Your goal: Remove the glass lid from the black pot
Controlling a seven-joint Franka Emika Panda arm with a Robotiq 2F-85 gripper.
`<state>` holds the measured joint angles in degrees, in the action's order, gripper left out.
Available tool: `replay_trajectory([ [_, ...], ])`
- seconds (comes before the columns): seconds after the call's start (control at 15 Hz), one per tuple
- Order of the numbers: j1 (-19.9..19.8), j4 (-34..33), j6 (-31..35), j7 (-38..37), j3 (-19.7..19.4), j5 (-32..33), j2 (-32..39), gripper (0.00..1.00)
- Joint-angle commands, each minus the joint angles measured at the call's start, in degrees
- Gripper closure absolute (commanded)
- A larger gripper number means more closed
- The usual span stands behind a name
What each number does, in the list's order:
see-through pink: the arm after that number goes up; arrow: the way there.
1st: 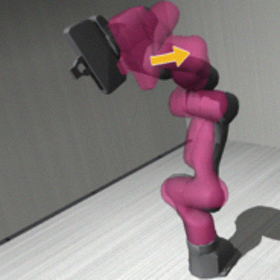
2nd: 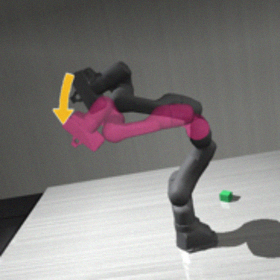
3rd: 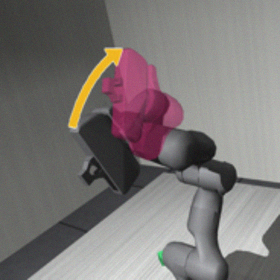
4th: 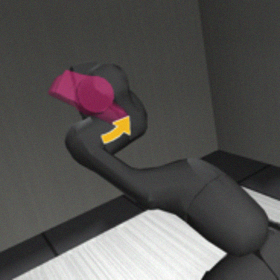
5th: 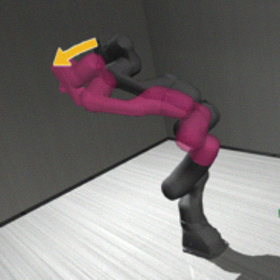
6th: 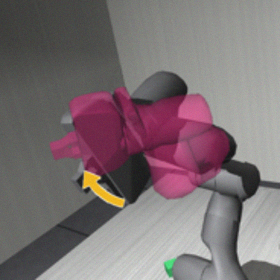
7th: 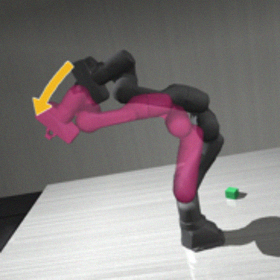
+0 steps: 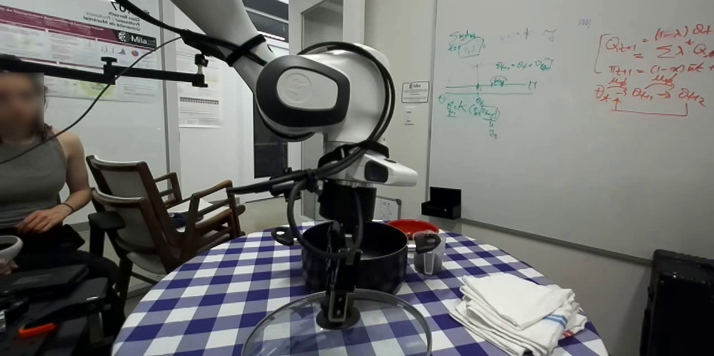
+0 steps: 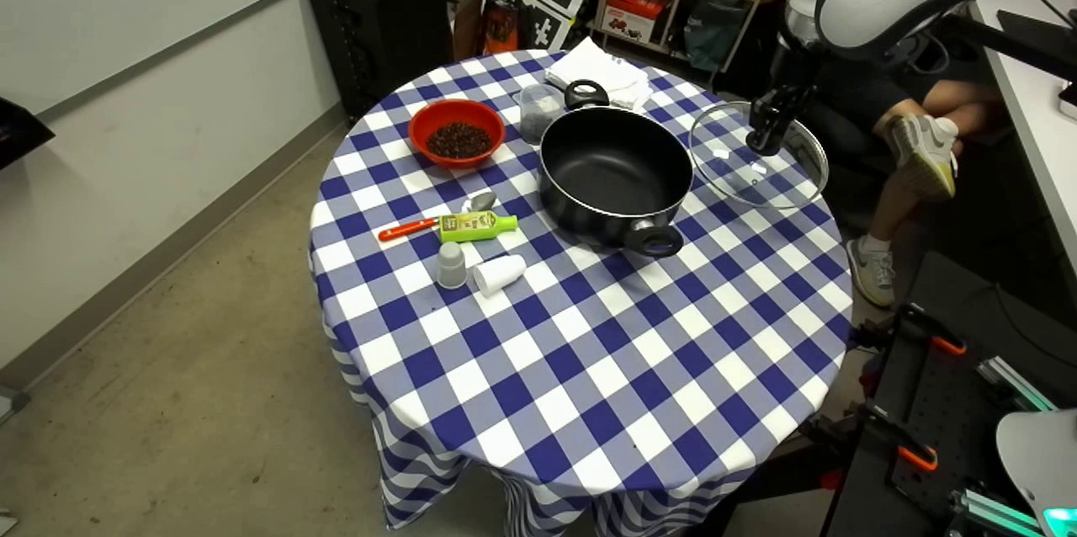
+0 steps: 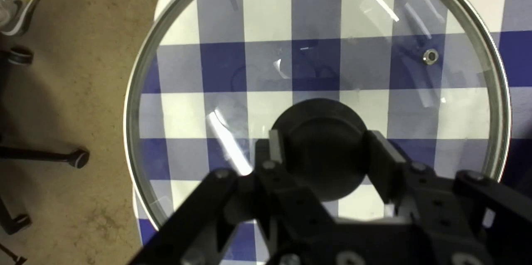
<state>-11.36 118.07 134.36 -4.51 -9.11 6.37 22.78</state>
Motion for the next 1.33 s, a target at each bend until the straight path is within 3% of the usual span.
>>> replay_trajectory([
  [0.0,-1.0,-0.1,2.3,2.2,0.9,-5.3,1.1,0.75],
  [0.33,-2.1,-1.0,3.6,4.6,1.7,-10.5,4.3,0.75],
  [0.87,-3.6,-0.7,3.4,5.7,1.9,-13.1,5.9,0.75],
  [0.93,-3.8,-0.6,3.5,6.1,2.2,-13.6,5.6,0.25],
  [1.0,-3.9,-0.3,3.7,6.6,2.4,-13.8,5.1,0.24],
  [1.27,-4.1,0.4,5.1,9.0,3.1,-14.8,2.8,0.01],
])
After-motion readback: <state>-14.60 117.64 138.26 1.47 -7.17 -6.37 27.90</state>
